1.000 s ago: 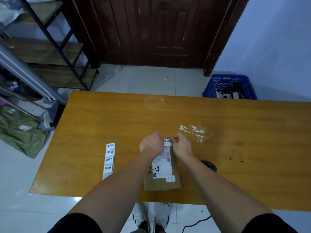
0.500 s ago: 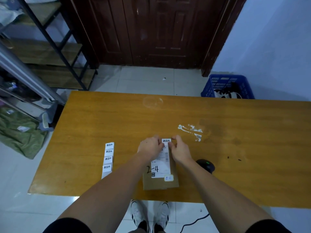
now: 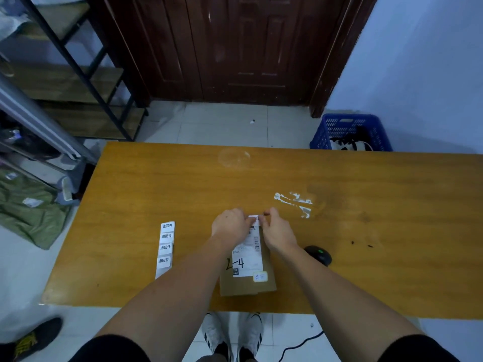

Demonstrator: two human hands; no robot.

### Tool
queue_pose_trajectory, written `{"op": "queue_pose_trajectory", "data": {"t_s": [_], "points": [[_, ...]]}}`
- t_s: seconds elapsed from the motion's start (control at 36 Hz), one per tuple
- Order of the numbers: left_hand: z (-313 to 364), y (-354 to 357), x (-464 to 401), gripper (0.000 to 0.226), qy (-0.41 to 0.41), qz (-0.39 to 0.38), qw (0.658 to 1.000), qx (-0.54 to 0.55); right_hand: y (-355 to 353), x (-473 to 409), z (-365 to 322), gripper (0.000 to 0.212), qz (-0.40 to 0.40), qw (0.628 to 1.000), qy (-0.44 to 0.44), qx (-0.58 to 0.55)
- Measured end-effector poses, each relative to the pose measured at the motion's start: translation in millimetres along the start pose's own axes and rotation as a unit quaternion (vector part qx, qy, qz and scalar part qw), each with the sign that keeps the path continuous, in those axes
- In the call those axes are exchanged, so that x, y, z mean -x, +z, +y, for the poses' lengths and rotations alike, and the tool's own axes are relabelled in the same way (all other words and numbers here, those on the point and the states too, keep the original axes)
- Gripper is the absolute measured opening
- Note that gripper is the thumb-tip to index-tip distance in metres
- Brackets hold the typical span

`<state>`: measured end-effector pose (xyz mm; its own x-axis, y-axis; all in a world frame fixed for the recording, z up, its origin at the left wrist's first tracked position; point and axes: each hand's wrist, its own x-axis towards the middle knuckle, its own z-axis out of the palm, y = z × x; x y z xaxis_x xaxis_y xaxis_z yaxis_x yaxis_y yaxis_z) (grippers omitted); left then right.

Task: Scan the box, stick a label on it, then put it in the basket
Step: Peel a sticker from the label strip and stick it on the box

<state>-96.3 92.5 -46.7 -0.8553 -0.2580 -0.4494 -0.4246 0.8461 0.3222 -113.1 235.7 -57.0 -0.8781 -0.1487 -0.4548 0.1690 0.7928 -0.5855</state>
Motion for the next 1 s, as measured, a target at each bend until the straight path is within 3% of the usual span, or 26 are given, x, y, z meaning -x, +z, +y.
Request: {"op": "queue_pose_trajectory", "data": {"t_s": [0.11, 0.31, 0.44, 0.56, 0.64, 0.75, 0.83, 0.92, 1.0], "points": [[2, 0, 1, 0.048, -0.004, 0.018, 1.0, -0.019, 1, -4, -4, 0.033, 0.002, 1.0, 0.017, 0.026], [4, -2, 4, 0.038, 0.004, 0.016, 0.999, -0.03, 0, -5, -3, 0.024, 0.0, 0.999, 0.004, 0.04], [-3, -10, 5, 0.033, 0.021, -0.041, 0.999, -0.005, -8, -1, 3, 0.042, -0.032, 0.999, 0.001, 0.042], [-30, -21, 12, 0.04, 0.016, 0.012, 0.999, -0.026, -12, 9, 14, 0.057, -0.076, 0.997, -0.001, 0.001], [-57, -22, 21, 0.058, -0.018, 0.026, 0.998, -0.062, -13, 19, 25, 0.073, -0.11, 0.993, 0.023, -0.03], [-77, -15, 36, 0.111, -0.094, -0.044, 0.988, -0.112, -9, 32, 34, 0.09, -0.144, 0.987, 0.05, -0.055], [-84, -3, 50, 0.133, -0.122, -0.126, 0.984, -0.014, 0, 38, 38, 0.097, -0.158, 0.982, 0.068, -0.071], [-82, 12, 63, 0.125, -0.131, -0.176, 0.959, 0.181, 9, 44, 41, 0.082, -0.187, 0.972, 0.082, -0.114], [-76, 25, 73, 0.118, -0.123, -0.193, 0.933, 0.279, 16, 51, 43, 0.068, -0.208, 0.964, 0.093, -0.14]]}}
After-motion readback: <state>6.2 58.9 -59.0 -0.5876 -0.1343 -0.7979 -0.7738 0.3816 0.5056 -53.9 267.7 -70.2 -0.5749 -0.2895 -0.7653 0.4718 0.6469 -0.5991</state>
